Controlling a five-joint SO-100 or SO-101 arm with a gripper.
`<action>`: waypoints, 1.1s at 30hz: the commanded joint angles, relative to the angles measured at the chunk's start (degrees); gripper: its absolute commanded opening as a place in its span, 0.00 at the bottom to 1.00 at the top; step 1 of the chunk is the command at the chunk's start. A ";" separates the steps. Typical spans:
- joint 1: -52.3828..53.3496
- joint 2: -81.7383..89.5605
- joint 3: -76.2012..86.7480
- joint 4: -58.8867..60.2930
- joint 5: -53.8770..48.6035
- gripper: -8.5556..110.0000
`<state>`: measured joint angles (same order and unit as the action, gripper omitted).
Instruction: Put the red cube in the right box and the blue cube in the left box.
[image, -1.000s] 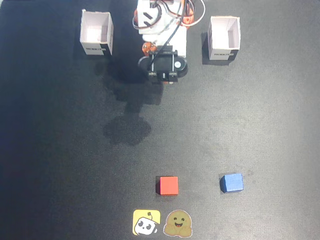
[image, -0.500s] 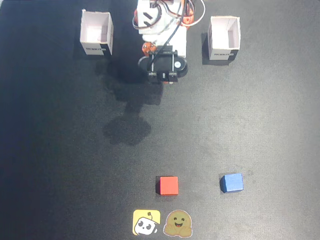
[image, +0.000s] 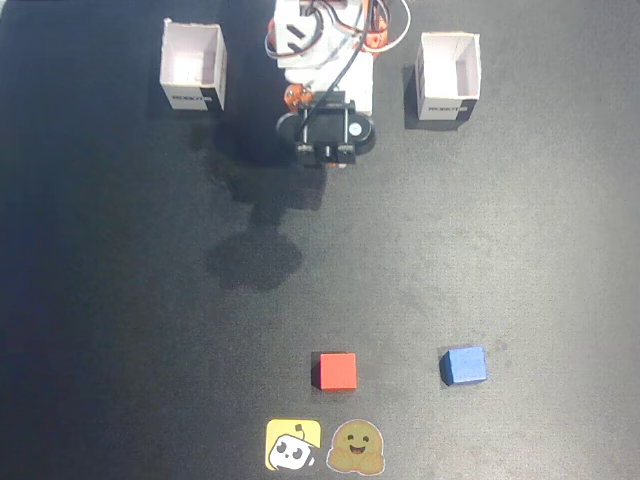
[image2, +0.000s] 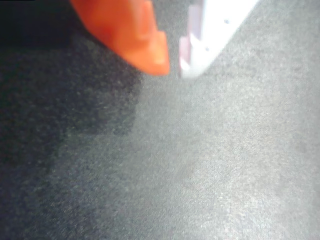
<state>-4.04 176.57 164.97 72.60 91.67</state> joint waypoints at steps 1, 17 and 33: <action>-0.18 0.62 -0.35 0.26 -0.09 0.07; 0.35 0.62 -0.35 -2.55 -3.16 0.07; 1.23 -26.10 -18.98 -10.72 -7.56 0.07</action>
<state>-3.69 160.93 154.51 63.81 85.08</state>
